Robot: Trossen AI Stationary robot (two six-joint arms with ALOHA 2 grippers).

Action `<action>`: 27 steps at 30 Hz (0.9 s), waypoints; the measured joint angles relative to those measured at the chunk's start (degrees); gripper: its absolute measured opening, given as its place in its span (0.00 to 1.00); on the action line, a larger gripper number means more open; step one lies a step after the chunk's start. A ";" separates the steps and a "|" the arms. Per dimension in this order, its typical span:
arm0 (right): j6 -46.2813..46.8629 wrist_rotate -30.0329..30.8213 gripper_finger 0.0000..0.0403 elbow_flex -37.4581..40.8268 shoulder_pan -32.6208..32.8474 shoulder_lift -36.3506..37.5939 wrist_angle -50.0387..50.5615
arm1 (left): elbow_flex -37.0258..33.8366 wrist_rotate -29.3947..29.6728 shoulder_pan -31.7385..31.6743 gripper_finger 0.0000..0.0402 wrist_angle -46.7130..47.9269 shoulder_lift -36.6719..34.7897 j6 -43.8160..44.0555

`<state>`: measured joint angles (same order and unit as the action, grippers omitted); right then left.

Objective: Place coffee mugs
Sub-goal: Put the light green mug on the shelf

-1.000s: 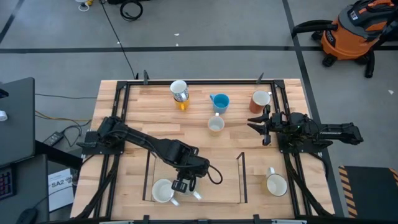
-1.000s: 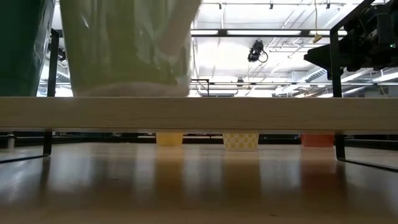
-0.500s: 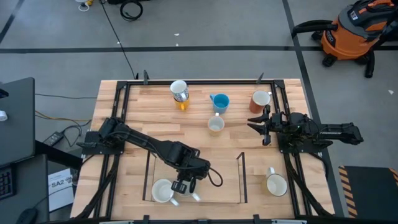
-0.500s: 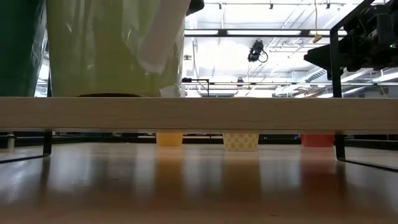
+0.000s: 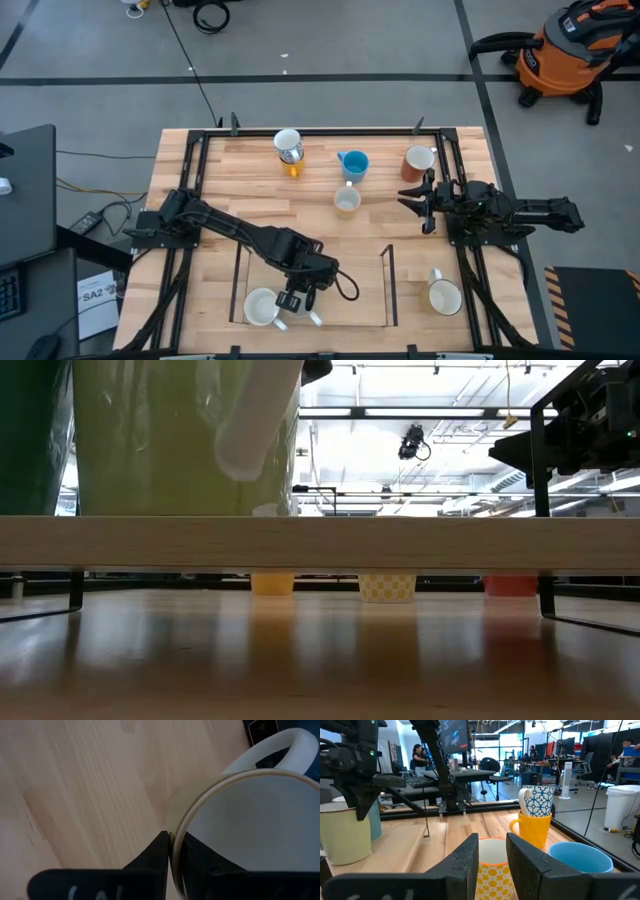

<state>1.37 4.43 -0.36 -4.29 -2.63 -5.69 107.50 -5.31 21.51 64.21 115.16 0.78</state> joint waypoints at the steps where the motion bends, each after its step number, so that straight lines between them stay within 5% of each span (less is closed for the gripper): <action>1: 0.00 0.00 0.26 -0.02 0.00 0.00 0.00 | -0.02 -0.03 0.01 0.11 -0.16 0.01 0.00; 27: 0.00 0.00 0.26 -0.01 0.00 0.00 0.01 | -0.04 -0.14 -0.14 0.50 -5.64 0.03 -0.04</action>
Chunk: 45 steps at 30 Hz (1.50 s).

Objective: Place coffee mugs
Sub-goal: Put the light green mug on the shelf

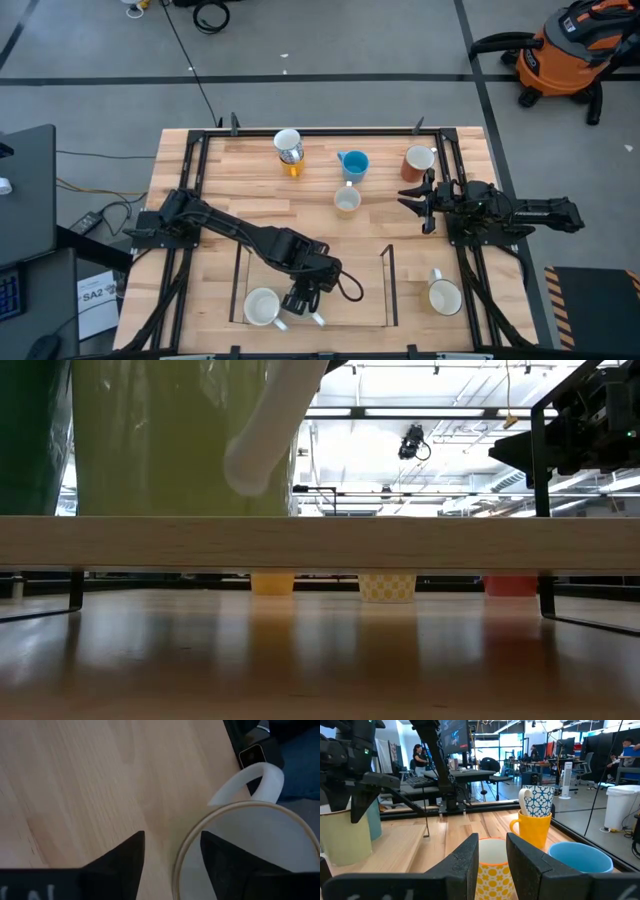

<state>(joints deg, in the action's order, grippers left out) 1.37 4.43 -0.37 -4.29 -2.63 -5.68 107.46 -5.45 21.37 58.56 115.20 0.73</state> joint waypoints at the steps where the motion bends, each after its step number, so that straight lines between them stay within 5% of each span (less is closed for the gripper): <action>1: 0.00 0.00 0.26 0.01 0.00 0.00 0.01 | 0.00 0.02 -0.11 0.51 -0.07 0.00 -0.01; 13: 0.00 0.00 0.26 -0.01 0.01 0.00 0.00 | 0.00 -0.42 -1.34 0.50 -0.06 -0.02 0.00; 32: 0.02 0.00 0.26 0.01 0.00 0.00 0.01 | 0.02 -12.93 -1.18 0.50 0.00 -0.09 0.13; 45: 4.28 -0.01 0.26 0.00 0.02 0.00 -2.91 | 0.02 -13.57 -1.96 0.50 0.29 -2.66 -1.35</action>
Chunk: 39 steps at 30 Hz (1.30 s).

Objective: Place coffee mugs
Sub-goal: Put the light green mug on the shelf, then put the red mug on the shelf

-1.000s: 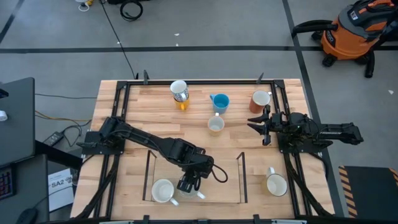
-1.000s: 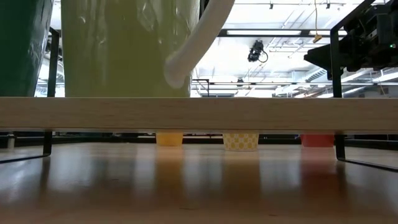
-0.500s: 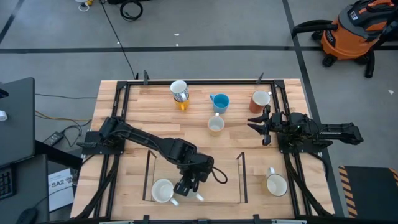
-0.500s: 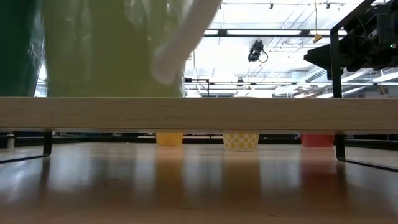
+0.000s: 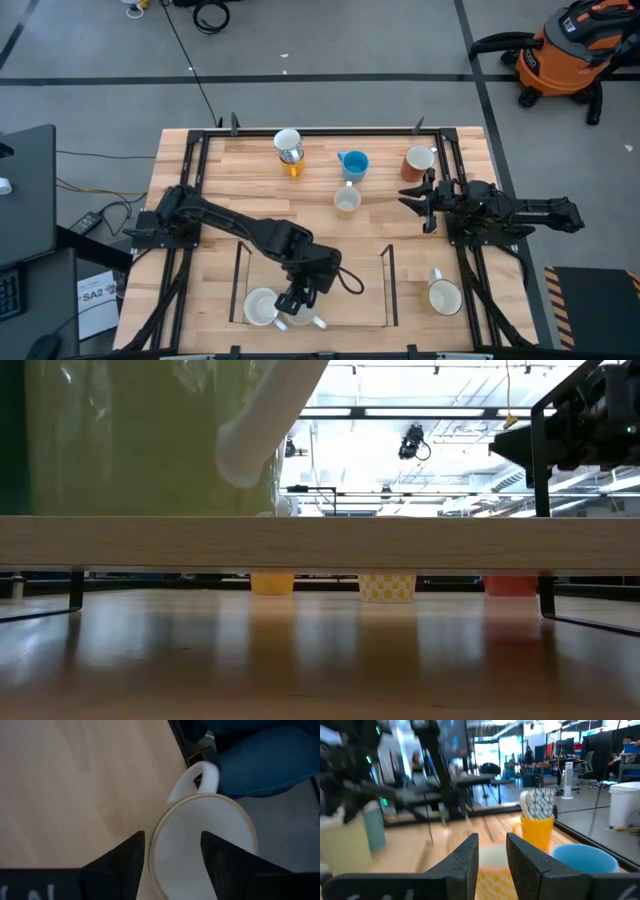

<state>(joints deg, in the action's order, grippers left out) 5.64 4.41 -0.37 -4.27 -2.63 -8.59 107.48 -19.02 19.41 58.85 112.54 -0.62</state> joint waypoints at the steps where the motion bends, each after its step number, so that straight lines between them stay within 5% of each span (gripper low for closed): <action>1: 1.74 -0.01 0.26 0.01 0.00 0.01 -1.62 | 0.00 0.31 -0.23 0.50 -0.01 -0.98 -0.33; 9: 5.28 -1.29 0.26 -0.01 0.02 0.02 -17.71 | 0.09 7.90 -4.33 0.50 2.95 -11.77 -3.39; 14: 5.30 -1.49 0.26 -3.42 0.02 0.02 -17.09 | -0.24 11.35 -8.76 0.50 7.70 -19.74 -6.23; 18: 5.26 -1.35 0.26 -9.17 0.02 -0.42 -9.90 | -6.58 11.51 -13.80 0.50 4.65 -26.86 -8.00; 30: 4.89 6.07 0.26 -33.85 0.04 -14.02 25.44 | -47.35 10.18 -28.39 0.50 -33.82 -44.62 -4.93; 39: 4.69 12.63 0.26 -49.94 -0.32 -33.25 48.62 | -53.57 10.18 -31.53 0.50 -45.75 -45.12 -4.55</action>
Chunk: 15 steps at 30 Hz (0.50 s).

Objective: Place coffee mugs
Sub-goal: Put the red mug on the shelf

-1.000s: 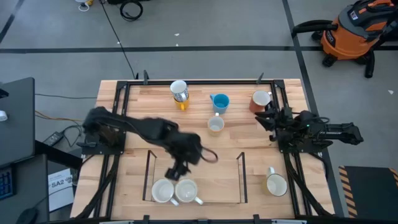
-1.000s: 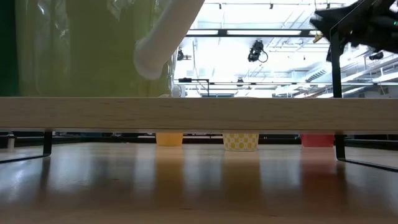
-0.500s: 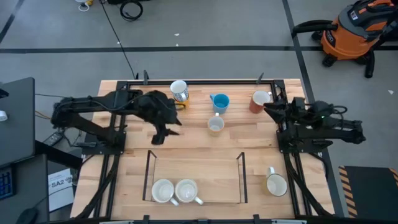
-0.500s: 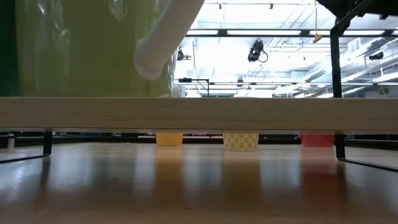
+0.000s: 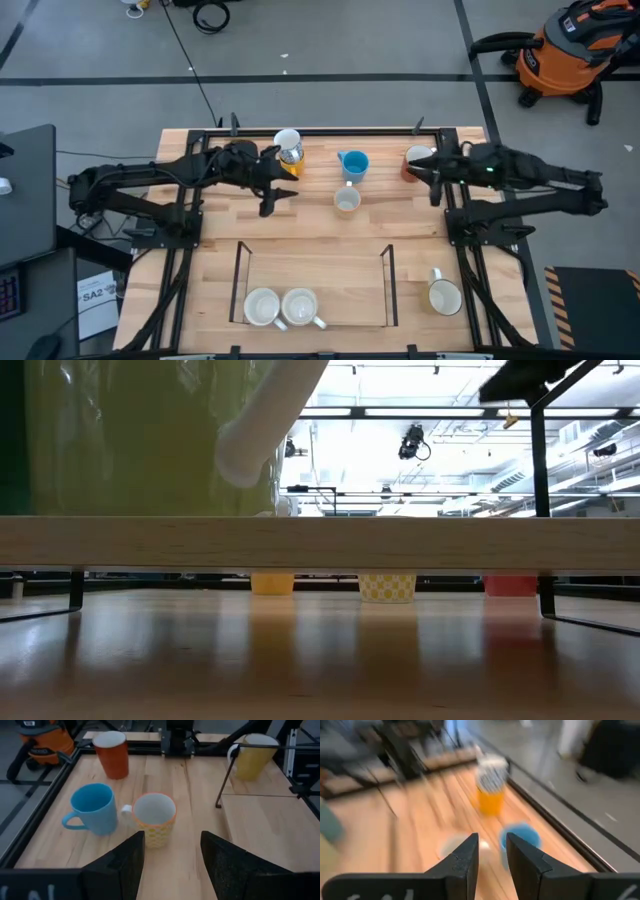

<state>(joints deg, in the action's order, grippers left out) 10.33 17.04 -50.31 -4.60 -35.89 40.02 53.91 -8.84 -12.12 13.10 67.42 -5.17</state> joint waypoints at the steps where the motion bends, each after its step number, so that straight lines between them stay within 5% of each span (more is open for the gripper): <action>1: 0.00 0.65 0.26 -1.57 -0.31 -2.13 2.90 | 0.00 -0.02 0.00 0.50 -0.21 0.00 0.02; 15: -1.29 -3.49 0.26 -10.16 -12.98 -20.86 22.48 | 0.00 -0.09 0.79 0.50 -2.40 0.03 0.00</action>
<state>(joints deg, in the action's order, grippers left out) 9.04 13.55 -60.47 -17.58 -56.74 62.50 53.91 -8.93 -11.33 10.70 67.45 -5.17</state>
